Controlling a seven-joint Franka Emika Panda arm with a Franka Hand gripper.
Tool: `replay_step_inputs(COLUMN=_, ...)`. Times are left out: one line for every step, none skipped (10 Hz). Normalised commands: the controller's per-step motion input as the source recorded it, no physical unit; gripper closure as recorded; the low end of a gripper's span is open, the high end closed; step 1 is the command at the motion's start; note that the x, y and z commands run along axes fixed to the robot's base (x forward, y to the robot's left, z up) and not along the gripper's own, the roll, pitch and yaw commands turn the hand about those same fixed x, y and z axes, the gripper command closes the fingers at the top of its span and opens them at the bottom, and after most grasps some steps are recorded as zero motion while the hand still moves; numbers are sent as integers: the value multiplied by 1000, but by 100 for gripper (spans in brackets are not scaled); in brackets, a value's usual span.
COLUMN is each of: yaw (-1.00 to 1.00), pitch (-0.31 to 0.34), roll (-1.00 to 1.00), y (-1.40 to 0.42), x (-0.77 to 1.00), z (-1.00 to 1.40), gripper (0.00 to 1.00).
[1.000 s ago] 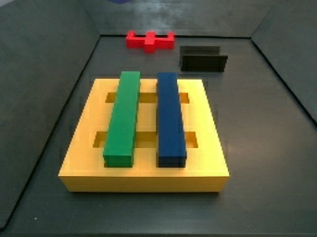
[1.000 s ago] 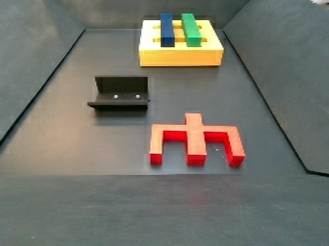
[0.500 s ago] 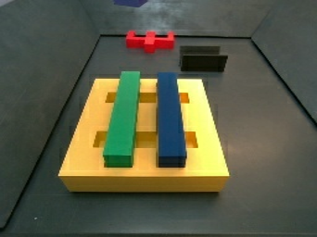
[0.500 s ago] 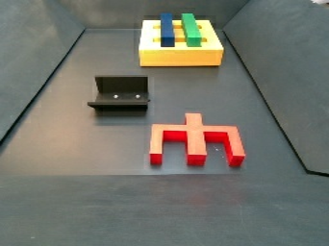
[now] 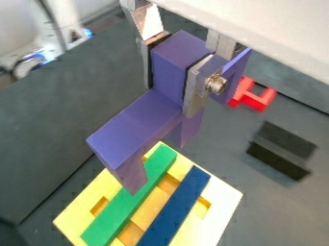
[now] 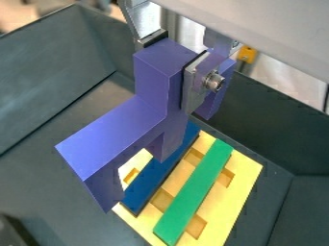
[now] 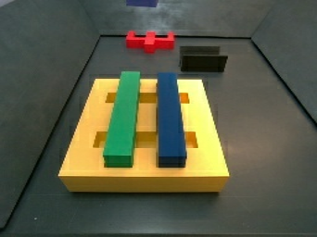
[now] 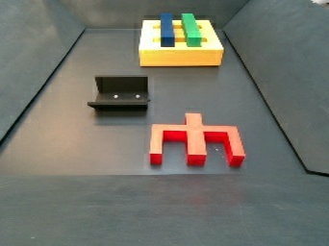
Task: Pick up the purple object. Move up. Move to above the board. Insert the purple object.
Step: Move to above the board, then insert the purple object.
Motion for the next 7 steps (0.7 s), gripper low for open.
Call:
replay_step_inputs(yaw=329, pitch=176, roll=141, y=-31, x=87, z=17, gripper=100)
replay_step_inputs(yaw=0, pitch=0, roll=-6, y=0, x=0, z=0, gripper=100)
replay_step_inputs(yaw=0, pitch=-3, roll=-41, y=0, x=0, z=-69, gripper=100)
replay_step_inputs(yaw=-200, pitch=-29, roll=-119, y=-23, x=0, z=-111, gripper=100)
replay_step_inputs(yaw=-311, pitch=-56, roll=-176, y=-14, x=0, z=-94, gripper=100)
replay_step_inputs(yaw=-423, pitch=-53, roll=-227, y=-3, x=0, z=-137, gripper=100)
replay_step_inputs(yaw=-546, pitch=-47, roll=-251, y=-6, x=11, z=-183, gripper=100)
